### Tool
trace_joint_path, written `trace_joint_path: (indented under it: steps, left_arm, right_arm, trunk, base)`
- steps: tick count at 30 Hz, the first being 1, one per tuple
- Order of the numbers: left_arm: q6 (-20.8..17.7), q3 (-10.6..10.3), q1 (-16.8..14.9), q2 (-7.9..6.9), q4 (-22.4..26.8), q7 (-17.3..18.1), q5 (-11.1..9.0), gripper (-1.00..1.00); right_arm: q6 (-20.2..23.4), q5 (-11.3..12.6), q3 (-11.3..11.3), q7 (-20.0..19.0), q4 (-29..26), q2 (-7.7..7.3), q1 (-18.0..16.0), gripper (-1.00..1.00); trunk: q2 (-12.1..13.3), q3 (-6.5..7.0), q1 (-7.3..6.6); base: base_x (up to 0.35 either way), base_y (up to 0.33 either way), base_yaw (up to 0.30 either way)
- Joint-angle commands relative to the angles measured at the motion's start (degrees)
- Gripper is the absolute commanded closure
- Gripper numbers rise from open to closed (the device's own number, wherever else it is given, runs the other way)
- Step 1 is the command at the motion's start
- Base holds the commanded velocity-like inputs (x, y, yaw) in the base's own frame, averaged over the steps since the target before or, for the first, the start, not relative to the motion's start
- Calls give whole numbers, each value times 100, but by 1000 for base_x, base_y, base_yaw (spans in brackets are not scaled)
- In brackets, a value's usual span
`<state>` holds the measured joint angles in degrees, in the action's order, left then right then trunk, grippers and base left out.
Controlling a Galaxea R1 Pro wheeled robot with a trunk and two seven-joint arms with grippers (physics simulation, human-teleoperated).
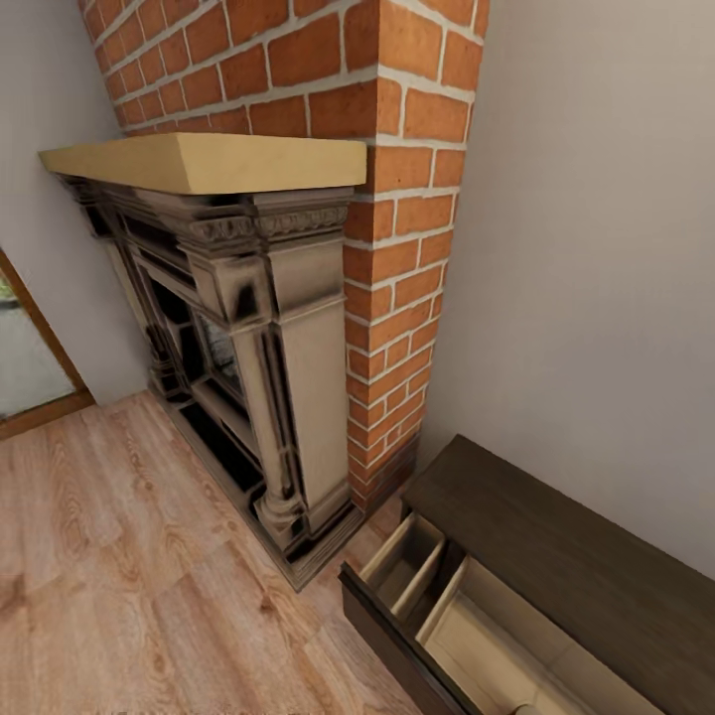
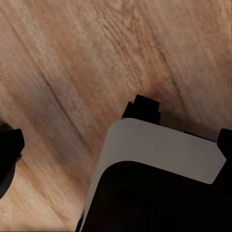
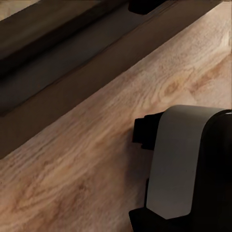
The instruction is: Place each of the two pumpkins and all three candles from the living room inside a cabinet in the living room (use any cabinet), then make sure every cabinet is closed, and position the cauldron so it is next to a table in the living room.
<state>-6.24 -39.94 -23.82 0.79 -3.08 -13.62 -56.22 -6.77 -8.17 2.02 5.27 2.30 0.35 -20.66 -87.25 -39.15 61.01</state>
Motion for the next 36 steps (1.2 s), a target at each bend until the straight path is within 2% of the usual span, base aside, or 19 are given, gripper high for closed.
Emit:
trace_joint_path:
  steps: [1,36]
  left_arm:
    - [0,1,0,0,0,0,3,-100]
    - [0,4,0,0,0,0,6,-100]
  right_arm:
    - [0,0,0,0,2,3,0,-100]
    - [0,5,0,0,16,4,-3,-100]
  trunk:
    - [0,0,0]
    - [0,0,0]
  base:
    - [0,0,285]
    - [0,0,285]
